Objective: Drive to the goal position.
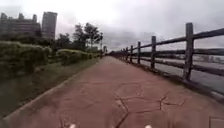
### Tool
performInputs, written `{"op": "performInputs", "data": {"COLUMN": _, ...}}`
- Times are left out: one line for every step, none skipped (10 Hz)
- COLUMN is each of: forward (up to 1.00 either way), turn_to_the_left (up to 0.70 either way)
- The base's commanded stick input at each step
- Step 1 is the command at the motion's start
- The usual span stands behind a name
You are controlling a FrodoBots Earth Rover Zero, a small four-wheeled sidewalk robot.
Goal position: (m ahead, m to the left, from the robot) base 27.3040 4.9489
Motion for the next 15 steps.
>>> {"op": "performInputs", "data": {"forward": 0.85, "turn_to_the_left": 0.00}}
{"op": "performInputs", "data": {"forward": 0.85, "turn_to_the_left": 0.00}}
{"op": "performInputs", "data": {"forward": 0.85, "turn_to_the_left": 0.00}}
{"op": "performInputs", "data": {"forward": 0.85, "turn_to_the_left": 0.00}}
{"op": "performInputs", "data": {"forward": 0.85, "turn_to_the_left": 0.00}}
{"op": "performInputs", "data": {"forward": 0.85, "turn_to_the_left": 0.00}}
{"op": "performInputs", "data": {"forward": 0.85, "turn_to_the_left": 0.00}}
{"op": "performInputs", "data": {"forward": 0.85, "turn_to_the_left": 0.00}}
{"op": "performInputs", "data": {"forward": 0.85, "turn_to_the_left": 0.00}}
{"op": "performInputs", "data": {"forward": 0.85, "turn_to_the_left": 0.00}}
{"op": "performInputs", "data": {"forward": 0.85, "turn_to_the_left": 0.00}}
{"op": "performInputs", "data": {"forward": 0.85, "turn_to_the_left": 0.00}}
{"op": "performInputs", "data": {"forward": 0.85, "turn_to_the_left": 0.00}}
{"op": "performInputs", "data": {"forward": 0.85, "turn_to_the_left": 0.00}}
{"op": "performInputs", "data": {"forward": 0.85, "turn_to_the_left": 0.00}}
